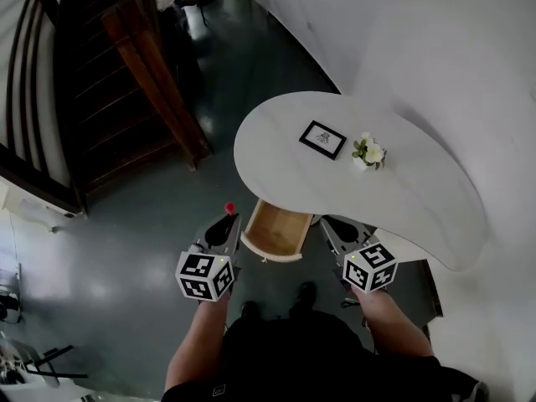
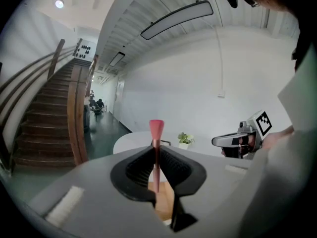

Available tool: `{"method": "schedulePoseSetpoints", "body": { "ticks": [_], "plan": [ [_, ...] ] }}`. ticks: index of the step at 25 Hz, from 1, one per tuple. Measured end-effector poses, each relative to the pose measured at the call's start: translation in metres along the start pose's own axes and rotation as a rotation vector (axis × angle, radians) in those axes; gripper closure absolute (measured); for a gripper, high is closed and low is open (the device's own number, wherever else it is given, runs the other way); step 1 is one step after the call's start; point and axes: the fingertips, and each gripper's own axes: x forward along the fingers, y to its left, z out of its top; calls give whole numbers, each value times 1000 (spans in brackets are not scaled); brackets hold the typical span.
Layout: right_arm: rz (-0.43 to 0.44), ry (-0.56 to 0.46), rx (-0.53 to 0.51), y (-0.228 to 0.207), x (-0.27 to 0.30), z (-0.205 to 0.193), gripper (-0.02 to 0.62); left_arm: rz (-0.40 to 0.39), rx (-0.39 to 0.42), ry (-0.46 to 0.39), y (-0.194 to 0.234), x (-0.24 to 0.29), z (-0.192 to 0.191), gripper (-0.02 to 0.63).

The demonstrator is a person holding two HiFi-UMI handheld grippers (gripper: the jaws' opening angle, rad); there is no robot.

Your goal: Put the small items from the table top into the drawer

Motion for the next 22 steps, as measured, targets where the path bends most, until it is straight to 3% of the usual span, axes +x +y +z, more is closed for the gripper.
{"method": "schedulePoseSetpoints", "body": {
  "ticks": [8,16,22],
  "plan": [
    [71,47,-31,8,17,-5,592,33,-70,30,3,0,-27,560],
    [42,88,-34,36,48,-9,592,-15,-145,37,36,-6,-61,560],
    [59,107,1,52,62,-23,592,-69,-173,122,40,17,-96,560]
  ]
}}
